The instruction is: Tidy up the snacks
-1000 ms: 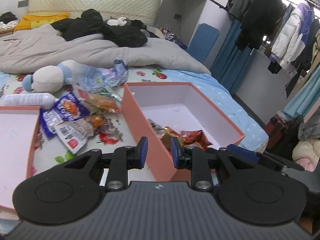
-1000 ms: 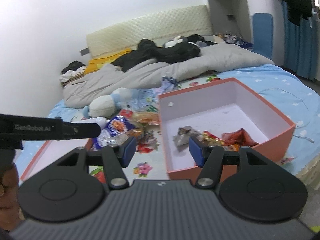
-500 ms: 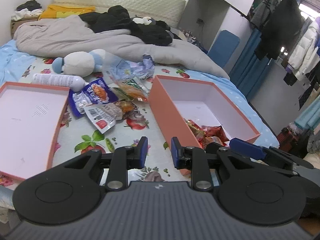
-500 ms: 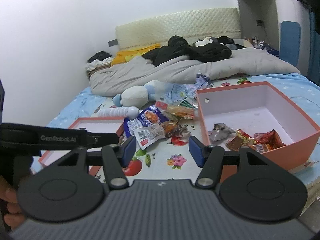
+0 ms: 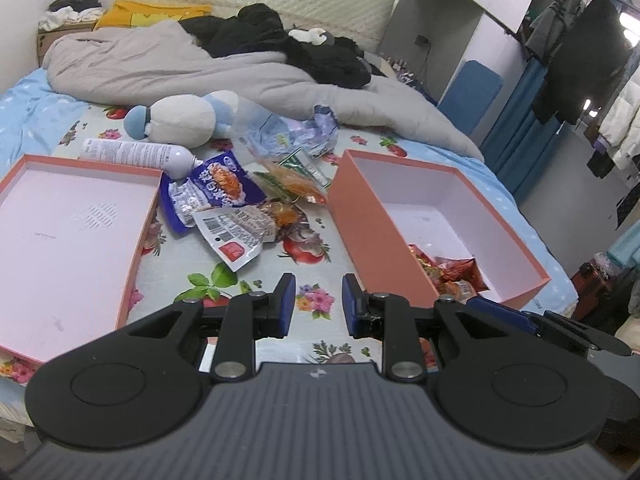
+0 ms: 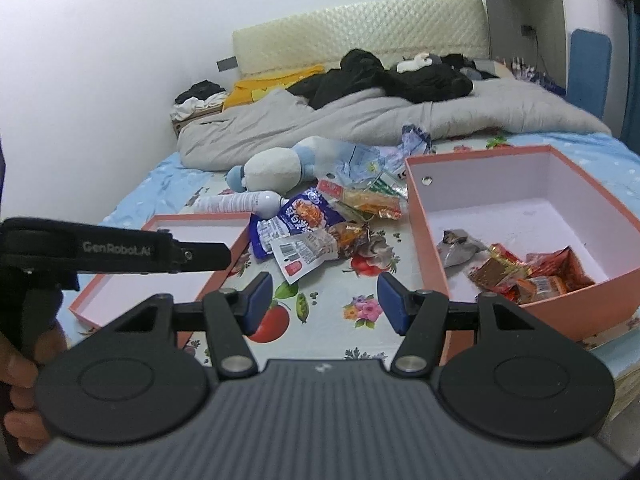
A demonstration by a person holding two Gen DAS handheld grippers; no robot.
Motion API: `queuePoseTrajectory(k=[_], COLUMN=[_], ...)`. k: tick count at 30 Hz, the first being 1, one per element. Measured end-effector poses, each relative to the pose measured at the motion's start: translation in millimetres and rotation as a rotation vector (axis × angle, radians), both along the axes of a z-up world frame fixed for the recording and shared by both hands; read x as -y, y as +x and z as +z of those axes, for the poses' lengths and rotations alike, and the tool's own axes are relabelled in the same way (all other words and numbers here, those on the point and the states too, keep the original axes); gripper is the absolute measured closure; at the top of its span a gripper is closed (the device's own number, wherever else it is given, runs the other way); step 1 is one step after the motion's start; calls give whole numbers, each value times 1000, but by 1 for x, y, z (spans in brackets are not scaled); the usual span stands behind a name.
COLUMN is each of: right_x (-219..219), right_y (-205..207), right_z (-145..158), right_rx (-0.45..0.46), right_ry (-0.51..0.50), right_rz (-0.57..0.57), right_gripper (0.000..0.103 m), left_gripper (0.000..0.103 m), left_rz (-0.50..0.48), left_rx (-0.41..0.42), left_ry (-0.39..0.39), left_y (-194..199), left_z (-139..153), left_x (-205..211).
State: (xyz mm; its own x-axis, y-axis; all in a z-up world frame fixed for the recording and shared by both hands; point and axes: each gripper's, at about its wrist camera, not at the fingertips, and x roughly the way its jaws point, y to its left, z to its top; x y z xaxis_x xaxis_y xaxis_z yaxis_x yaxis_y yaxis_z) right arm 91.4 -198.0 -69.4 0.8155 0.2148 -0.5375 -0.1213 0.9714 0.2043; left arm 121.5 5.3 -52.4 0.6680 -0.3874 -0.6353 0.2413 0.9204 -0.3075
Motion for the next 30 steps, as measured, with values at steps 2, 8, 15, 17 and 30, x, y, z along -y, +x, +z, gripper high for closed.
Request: queuePoseTrajectory(k=[2,8,15,17,30], right_x=[-1,-1,-4,-5,-17], right_y=[7,34,66,76,142], right_z=[-3,-8,-12,-15,-32], right_rx=[-7,-21,-25,-31,-65], right_ry=[-4,-6,-31,-40,-81], right_rz=[-2,-17,-24,-24,1], right_gripper=[43,43,43,43,43], left_gripper=[74,74,74,72,45], left_rz=[1,15,20,19,21], left_rx=[-5,-26,-50,-58,-108], left_ry=[7,10,16,21,36], left_y=[7,30,62,72,133], left_z=[-2,-13,-27,-32,-74], left_x=[-1,-6,-18,-21,-35])
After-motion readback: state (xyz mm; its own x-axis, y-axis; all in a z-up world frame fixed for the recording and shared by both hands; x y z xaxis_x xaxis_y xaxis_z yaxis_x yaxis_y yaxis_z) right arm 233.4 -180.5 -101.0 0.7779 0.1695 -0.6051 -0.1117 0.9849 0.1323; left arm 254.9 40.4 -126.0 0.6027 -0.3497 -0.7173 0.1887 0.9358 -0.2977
